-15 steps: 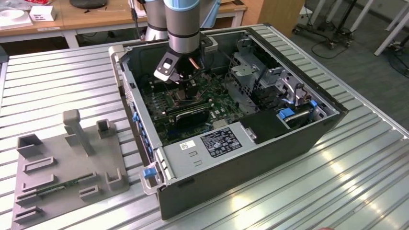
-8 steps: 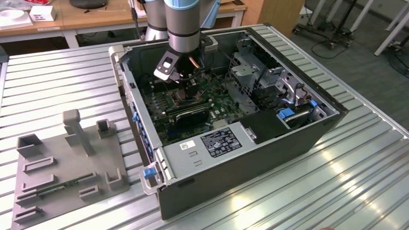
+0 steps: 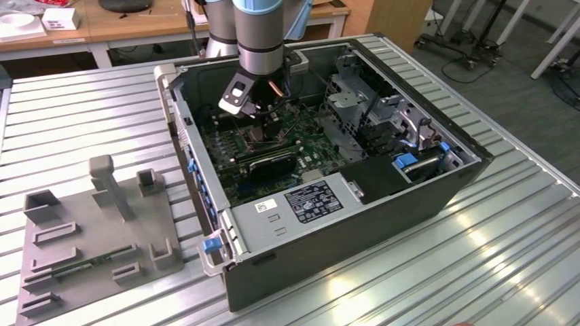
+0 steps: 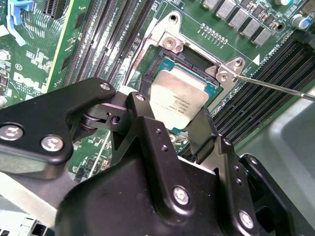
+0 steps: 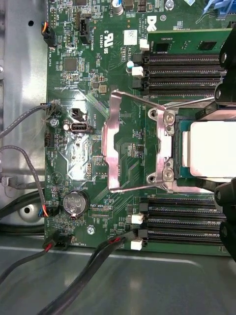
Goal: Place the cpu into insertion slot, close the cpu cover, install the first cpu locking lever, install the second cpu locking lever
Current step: 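Place the cpu into insertion slot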
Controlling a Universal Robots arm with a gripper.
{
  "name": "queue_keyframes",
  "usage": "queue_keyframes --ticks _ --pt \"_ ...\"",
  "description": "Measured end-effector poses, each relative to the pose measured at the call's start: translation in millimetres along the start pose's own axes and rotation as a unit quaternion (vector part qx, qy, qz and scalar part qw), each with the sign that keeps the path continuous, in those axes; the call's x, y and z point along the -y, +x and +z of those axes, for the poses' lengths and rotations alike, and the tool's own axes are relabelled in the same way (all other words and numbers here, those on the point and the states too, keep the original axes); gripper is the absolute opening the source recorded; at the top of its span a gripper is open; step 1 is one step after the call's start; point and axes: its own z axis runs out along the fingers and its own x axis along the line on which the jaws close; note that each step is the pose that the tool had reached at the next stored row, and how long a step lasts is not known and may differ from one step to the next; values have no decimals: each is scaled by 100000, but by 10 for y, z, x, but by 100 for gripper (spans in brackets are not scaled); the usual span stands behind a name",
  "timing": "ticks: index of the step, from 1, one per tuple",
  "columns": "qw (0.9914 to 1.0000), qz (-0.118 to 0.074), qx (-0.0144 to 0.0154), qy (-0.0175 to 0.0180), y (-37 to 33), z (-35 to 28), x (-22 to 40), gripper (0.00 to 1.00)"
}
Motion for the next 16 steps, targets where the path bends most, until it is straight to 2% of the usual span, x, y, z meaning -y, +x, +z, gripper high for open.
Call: queue_keyframes --ticks 16 --pt "100000 -3 -6 -5 0 18 1 54"
